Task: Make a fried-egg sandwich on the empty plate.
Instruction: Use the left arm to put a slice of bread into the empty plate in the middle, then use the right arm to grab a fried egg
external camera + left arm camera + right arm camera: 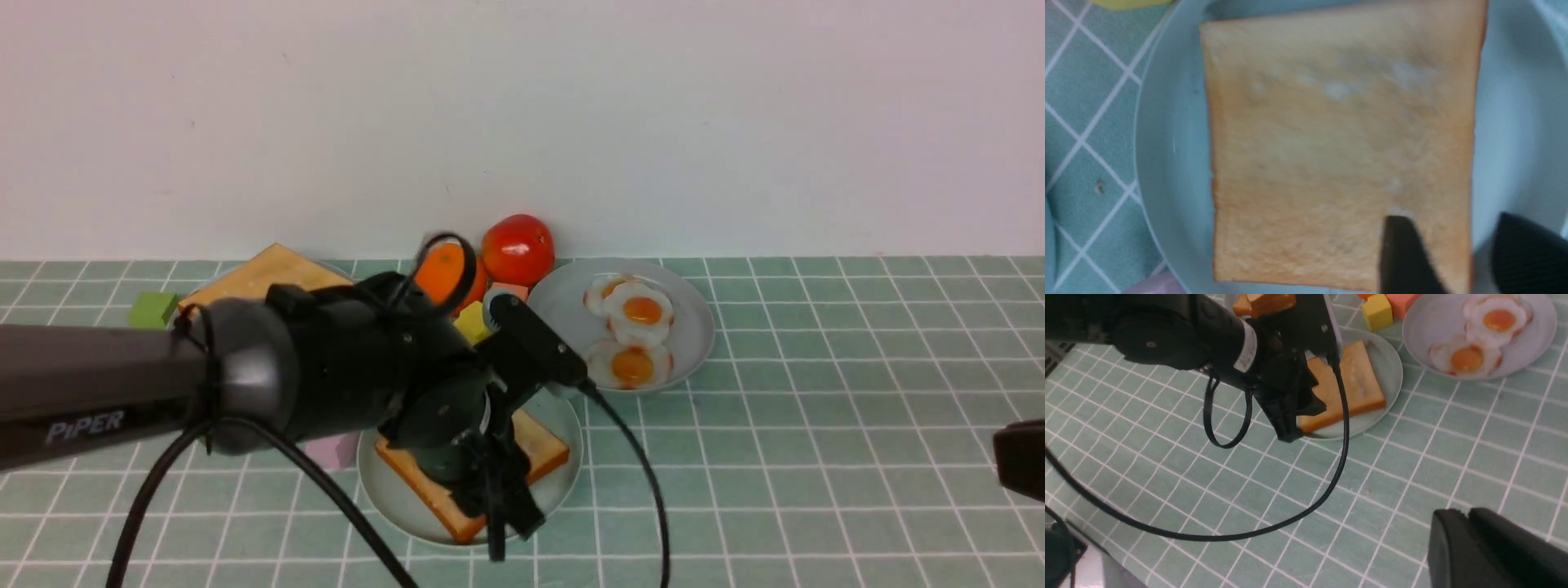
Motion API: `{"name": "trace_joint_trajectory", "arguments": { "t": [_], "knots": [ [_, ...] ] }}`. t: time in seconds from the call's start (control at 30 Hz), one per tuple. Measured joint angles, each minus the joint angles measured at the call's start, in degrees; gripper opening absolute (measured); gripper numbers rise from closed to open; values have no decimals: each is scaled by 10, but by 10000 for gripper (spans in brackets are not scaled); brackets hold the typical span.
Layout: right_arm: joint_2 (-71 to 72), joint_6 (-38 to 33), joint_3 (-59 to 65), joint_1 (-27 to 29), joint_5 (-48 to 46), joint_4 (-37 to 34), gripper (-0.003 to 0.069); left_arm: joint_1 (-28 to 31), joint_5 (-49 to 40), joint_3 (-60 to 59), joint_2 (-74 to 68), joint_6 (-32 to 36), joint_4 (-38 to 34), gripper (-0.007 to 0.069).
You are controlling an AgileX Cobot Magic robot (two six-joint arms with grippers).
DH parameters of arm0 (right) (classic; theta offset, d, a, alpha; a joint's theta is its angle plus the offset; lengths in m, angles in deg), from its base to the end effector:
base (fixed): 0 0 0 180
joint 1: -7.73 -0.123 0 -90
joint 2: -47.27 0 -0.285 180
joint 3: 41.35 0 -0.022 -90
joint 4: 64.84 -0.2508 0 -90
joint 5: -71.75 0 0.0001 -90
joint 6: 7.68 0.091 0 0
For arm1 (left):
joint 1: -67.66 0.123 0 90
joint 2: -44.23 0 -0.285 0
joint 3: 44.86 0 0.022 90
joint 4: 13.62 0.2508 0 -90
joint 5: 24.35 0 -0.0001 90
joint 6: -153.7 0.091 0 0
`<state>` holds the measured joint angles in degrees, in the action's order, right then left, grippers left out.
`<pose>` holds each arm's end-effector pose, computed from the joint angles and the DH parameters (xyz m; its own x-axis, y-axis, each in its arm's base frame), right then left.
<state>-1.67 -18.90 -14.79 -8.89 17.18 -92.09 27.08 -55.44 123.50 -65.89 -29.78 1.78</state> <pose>0.1030 0.0662 0.3713 -0.6238 -0.0950 -0.7758 -0.4950 0.8162 0.2980 0.2855 -0.2281 0.1977 -0.5591 0.7007 -0.4431 0.7007 0.6851 0.1993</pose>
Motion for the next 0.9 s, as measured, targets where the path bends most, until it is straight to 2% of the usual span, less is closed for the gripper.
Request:
{"name": "trace_joint_trajectory", "arguments": {
  "t": [0.07,0.1,0.17,0.23,0.3,0.37,0.4,0.47,0.5,0.57,0.8,0.9],
  "knots": [
    [-30,12,0,0,2,0,135,-4,-22,14,22,-10,-28,471],
    [-34,13,0,0,3,0,141,-5,-22,14,25,-11,-29,478],
    [-75,21,0,0,18,0,201,-13,-47,29,63,-14,-42,529],
    [-126,24,0,0,63,-3,273,-23,-68,42,120,-22,-52,535],
    [-183,26,-4,0,109,-3,336,-26,-75,46,184,-44,-56,472],
    [-245,27,-20,0,146,-6,380,-26,-80,42,261,-75,-44,355],
    [-262,29,-26,0,156,-8,388,-26,-79,37,289,-88,-35,281],
    [-297,33,-39,0,164,-14,400,-26,-79,24,332,-107,-25,203],
    [-352,35,-62,0,167,-20,407,-26,-77,-1,397,-129,-18,67],
    [-401,36,-96,2,166,-24,411,-26,-69,-39,454,-146,-18,-6],
    [-603,37,-267,49,108,-62,412,-26,4,-206,693,-198,-25,-13],
    [-673,37,-329,64,93,-84,412,-26,21,-260,750,-227,-10,-13]
  ]
}}
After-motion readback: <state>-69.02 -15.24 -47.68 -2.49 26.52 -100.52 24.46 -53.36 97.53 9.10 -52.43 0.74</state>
